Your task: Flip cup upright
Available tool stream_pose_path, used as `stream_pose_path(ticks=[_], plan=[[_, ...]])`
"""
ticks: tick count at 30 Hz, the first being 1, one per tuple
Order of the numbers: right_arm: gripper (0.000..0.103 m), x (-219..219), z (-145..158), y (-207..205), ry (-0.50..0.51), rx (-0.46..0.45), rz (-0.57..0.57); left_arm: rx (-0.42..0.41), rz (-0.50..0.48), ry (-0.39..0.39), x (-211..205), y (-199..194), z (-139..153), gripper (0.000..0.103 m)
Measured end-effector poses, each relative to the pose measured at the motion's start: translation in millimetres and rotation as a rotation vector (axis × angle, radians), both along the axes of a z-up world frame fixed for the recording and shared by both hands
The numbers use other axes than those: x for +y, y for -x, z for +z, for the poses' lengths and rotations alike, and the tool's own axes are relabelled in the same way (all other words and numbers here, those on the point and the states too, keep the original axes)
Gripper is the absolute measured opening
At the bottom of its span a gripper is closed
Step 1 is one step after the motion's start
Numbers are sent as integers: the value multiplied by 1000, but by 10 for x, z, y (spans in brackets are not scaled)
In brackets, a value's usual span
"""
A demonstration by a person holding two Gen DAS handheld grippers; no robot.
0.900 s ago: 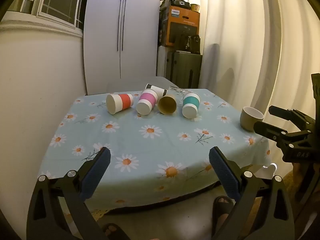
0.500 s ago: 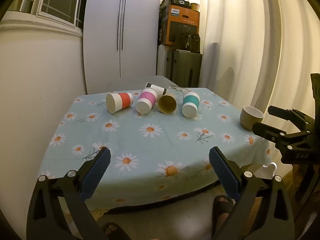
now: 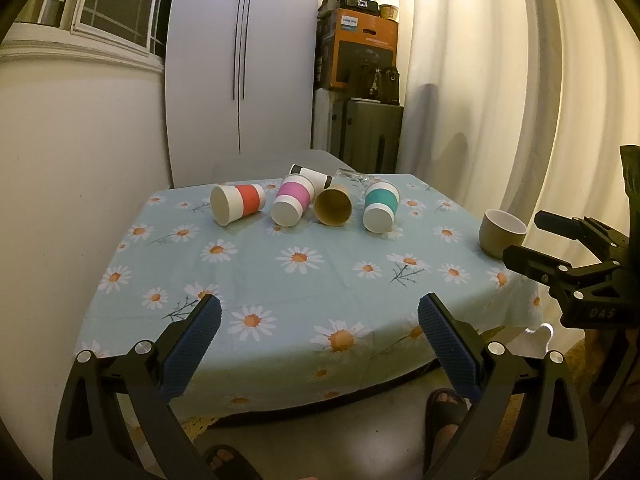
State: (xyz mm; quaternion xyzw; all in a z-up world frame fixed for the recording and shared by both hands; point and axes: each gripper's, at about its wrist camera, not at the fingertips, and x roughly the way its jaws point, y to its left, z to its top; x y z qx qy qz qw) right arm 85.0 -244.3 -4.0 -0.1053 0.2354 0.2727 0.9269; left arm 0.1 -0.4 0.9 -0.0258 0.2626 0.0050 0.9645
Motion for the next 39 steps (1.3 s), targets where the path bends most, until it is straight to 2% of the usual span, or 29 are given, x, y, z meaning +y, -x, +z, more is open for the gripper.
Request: stream_pose_path(ticks=[39], plan=[[98,-17,-37,-21,9,6,0,3,-4,0,-17,23,-40,96]])
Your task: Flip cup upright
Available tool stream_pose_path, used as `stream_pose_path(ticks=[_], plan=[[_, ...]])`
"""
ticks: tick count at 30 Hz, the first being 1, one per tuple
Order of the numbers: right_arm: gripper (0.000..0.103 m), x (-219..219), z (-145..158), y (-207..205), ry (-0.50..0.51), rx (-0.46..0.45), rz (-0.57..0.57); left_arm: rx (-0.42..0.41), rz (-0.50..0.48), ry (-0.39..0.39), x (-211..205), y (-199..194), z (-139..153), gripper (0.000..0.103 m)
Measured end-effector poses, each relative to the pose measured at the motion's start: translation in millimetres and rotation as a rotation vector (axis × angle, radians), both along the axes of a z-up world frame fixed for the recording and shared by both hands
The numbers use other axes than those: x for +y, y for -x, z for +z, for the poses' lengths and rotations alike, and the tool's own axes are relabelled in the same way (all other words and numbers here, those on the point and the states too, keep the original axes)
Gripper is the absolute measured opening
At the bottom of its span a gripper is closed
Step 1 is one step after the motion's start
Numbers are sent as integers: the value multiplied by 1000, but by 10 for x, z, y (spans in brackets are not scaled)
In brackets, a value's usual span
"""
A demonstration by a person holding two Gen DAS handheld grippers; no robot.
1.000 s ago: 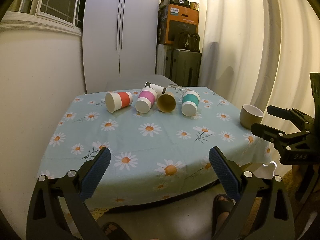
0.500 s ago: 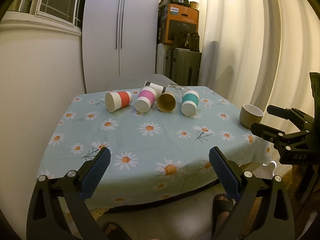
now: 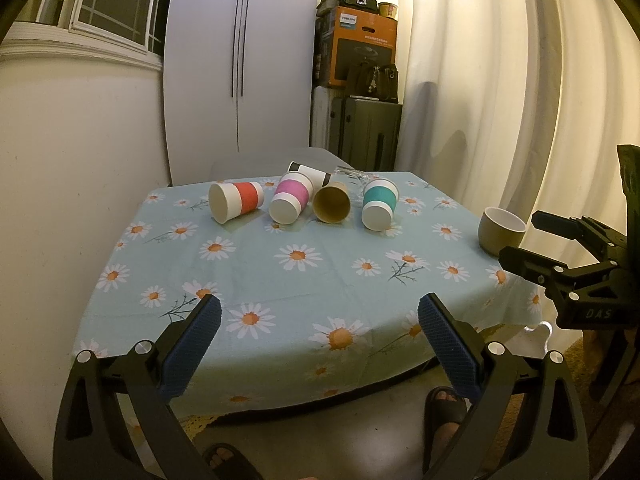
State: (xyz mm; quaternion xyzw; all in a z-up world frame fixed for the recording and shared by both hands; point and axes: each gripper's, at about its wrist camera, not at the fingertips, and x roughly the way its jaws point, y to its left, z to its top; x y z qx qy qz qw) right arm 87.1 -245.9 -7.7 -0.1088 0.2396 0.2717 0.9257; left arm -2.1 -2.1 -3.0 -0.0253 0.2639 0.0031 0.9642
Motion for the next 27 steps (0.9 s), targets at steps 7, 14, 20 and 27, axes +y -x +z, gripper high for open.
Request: stream_pose_path(ticks=[7,14,20,27], plan=[[98,-10,-3,-1,-1,5,-3,1,-1,1,-6,0,-1,96],[98,-16,10,-29,-3,20,-5,18,-9,11,-20,-30,-23,96],[98,-11,51,-157,-8,51,-14,61,-36,43,14,-196,12,96],[98,-71,160,-523,-45,133,-35,111,-83,89,86,-564,138,96]])
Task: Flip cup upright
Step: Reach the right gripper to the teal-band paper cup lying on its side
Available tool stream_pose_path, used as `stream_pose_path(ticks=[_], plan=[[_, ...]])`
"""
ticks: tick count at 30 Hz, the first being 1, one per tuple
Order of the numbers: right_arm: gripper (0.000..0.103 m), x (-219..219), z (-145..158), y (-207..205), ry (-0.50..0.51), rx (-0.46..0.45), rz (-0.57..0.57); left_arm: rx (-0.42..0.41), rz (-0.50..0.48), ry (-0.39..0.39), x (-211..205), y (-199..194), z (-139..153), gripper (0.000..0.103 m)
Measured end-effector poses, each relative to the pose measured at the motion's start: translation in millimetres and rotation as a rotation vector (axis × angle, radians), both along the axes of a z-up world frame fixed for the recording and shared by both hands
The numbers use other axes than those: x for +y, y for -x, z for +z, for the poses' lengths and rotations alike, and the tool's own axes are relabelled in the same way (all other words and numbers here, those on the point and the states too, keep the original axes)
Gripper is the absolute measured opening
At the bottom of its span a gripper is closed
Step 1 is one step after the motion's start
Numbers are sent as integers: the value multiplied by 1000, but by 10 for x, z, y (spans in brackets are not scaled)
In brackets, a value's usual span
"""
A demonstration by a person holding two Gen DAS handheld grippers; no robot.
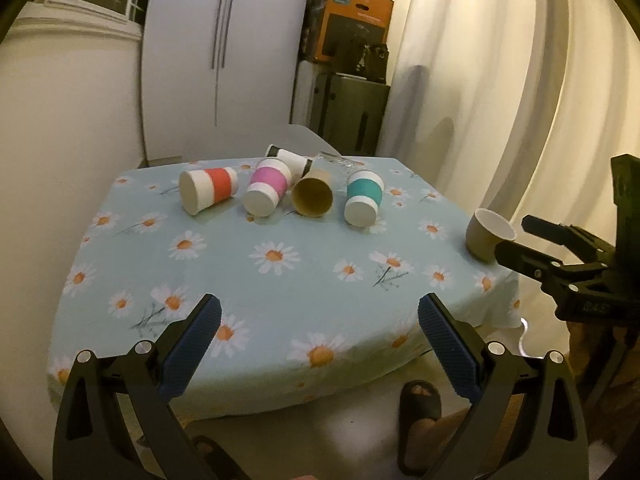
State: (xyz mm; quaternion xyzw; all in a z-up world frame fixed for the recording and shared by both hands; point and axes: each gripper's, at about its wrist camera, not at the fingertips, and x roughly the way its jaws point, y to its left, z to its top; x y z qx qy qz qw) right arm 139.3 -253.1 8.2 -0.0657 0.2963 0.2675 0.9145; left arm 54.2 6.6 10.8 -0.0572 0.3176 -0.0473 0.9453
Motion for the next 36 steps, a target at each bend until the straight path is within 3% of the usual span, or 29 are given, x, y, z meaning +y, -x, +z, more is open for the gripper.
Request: stream_pose_path(ticks=[7,12,14,18,22,28,33,36], plan=[[98,39,49,-637,-40,162,-7,27,-52,22,-38,-530,141,96],[98,132,35,-1296,-75,340,-32,70,-82,32,-71,-914,146,96],[98,180,-38,-1587,-115,425,-28,83,-93,38,-80,-1008,118,96],[84,272,-285,-2076,-160,580,-51,131,-116,57,-89,-1234,-4,96],[80,312,-549,-2523,-226,729,-118,166,-121,98,-52,-1399,-131,96],[75,380,-748,-2825,-166,756,-203,195,-115,155,13,-1543,-296,96],[75,411,-889,-2999,-163,759,-254,227,-125,164,29,-1559,-451,96],[69,426,-977,-3112,-181,797,-264,239,-122,178,57,-1563,-508,96]])
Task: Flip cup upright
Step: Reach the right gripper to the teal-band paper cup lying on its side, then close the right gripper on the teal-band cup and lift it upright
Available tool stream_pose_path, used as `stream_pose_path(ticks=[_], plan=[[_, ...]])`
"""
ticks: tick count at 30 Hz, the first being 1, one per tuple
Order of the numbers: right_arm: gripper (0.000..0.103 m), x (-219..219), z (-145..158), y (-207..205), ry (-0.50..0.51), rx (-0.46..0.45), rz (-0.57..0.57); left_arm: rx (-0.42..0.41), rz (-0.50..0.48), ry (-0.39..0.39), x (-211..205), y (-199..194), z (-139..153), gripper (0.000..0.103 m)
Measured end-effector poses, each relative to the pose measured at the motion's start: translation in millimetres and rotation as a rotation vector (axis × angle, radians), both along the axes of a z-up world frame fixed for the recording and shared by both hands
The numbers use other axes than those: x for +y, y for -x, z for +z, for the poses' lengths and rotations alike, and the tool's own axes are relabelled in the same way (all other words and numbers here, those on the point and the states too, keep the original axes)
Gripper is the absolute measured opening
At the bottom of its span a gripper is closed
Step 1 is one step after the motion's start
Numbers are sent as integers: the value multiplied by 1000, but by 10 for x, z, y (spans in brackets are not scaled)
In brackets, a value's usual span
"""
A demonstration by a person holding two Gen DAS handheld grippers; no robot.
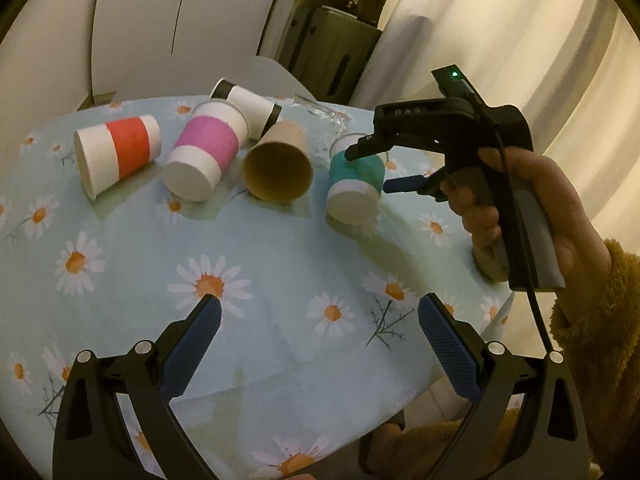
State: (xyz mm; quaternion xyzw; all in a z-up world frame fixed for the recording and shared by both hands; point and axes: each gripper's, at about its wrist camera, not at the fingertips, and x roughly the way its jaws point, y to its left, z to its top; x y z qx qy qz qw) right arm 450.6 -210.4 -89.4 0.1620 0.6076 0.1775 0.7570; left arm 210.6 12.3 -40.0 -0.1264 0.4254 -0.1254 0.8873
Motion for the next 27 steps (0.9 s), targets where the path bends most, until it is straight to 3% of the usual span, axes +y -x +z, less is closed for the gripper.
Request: stream_pose_path(ticks=[13,22,27], plan=[[64,59,28,65,-21,30,4,0,9,17,26,47,36,96],[64,227,282,639,-56,37,116,-23,36,29,176,344,128,96],[64,501,285,1038,-71,74,238,-13,75,42,244,549,115,96]])
